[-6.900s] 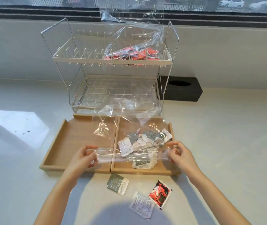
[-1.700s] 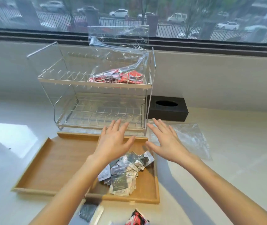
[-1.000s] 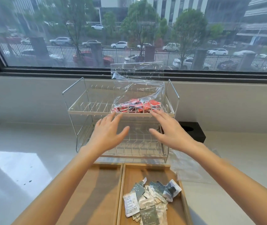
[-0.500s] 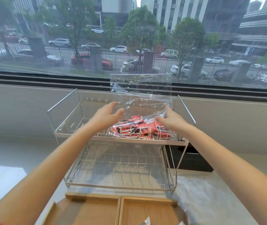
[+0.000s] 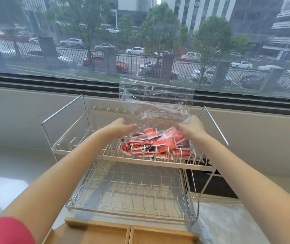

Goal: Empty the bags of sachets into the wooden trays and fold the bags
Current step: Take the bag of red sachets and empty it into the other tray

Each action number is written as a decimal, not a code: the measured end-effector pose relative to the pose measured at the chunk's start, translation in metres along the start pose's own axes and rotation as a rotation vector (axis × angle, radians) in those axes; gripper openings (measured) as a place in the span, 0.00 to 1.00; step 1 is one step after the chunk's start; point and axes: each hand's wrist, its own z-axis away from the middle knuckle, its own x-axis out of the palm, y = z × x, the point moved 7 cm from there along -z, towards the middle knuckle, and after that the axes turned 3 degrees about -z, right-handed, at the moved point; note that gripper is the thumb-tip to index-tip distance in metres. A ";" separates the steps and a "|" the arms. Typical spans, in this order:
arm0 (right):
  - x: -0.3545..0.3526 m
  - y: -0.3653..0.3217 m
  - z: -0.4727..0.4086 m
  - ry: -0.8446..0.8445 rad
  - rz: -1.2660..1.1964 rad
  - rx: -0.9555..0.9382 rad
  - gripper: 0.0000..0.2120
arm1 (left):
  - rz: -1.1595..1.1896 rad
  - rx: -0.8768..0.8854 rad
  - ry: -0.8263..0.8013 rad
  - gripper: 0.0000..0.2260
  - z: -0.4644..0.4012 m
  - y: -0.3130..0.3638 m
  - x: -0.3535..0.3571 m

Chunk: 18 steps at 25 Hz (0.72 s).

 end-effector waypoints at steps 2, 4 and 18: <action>-0.008 -0.007 0.006 0.039 -0.099 -0.034 0.16 | 0.068 0.036 0.042 0.30 0.006 0.006 -0.005; -0.016 -0.015 0.014 0.063 -0.192 -0.076 0.18 | 0.159 0.115 0.085 0.20 0.015 0.016 -0.014; -0.093 -0.103 0.128 0.091 -0.588 -0.394 0.32 | 0.696 0.506 0.458 0.06 0.171 0.063 -0.121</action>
